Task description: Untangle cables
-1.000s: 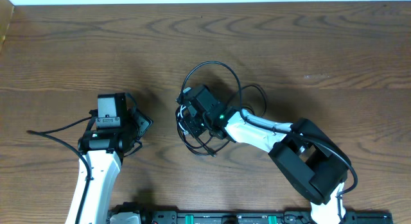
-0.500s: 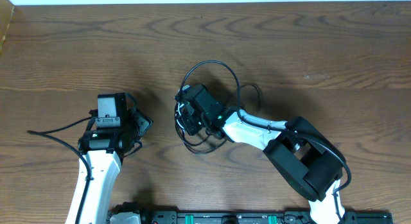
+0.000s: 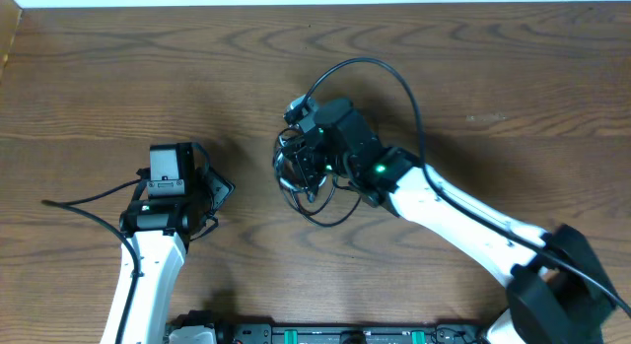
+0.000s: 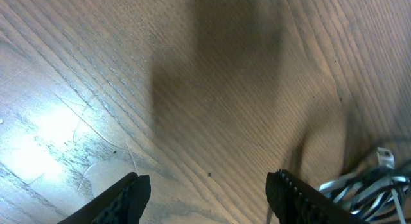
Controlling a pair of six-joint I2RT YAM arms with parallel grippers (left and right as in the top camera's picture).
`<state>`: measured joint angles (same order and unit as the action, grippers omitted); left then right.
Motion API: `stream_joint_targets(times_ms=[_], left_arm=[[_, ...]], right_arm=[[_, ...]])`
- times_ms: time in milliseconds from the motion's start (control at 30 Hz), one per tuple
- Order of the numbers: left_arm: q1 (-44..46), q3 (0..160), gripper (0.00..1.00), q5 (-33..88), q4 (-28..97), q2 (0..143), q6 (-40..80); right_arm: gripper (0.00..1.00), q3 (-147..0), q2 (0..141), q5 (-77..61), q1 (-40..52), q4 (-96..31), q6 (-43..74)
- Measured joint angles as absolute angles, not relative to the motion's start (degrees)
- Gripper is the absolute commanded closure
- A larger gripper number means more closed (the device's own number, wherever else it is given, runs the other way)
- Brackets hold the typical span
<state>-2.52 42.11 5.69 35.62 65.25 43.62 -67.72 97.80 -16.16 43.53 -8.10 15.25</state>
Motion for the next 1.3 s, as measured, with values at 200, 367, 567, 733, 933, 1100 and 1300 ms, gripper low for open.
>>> stream_joint_targets(times_ms=[200,367,567,733,933,1100,1300], left_arm=[[-2.5,42.1,0.29,7.1,35.6,65.3,44.0],[-2.5,42.1,0.28,17.8,30.2,65.3,40.4],[-0.6,42.1,0.27,22.5,27.6,65.3,35.0],[-0.6,42.1,0.28,20.9,27.6,65.3,34.5],[-0.6,42.1,0.28,20.6,27.6,65.3,34.5],[-0.6,42.1,0.27,18.4,28.0,65.3,34.4],[-0.6,42.1,0.27,14.4,28.1,65.3,34.4]], right_arm=[[0.99,-67.7,91.8,-18.3,43.5,-11.4,15.2],[0.99,-67.7,88.0,-19.4,43.5,-11.5,15.2],[0.85,-67.7,87.9,-18.6,43.6,-14.9,14.9],[0.75,-67.7,88.8,-16.6,43.6,-19.7,13.1],[0.62,-67.7,97.2,-15.8,46.3,-21.8,2.2],[0.52,-67.7,103.7,-15.2,50.3,-23.5,-5.1],[0.59,-67.7,105.1,-10.2,51.9,-22.1,-9.5]])
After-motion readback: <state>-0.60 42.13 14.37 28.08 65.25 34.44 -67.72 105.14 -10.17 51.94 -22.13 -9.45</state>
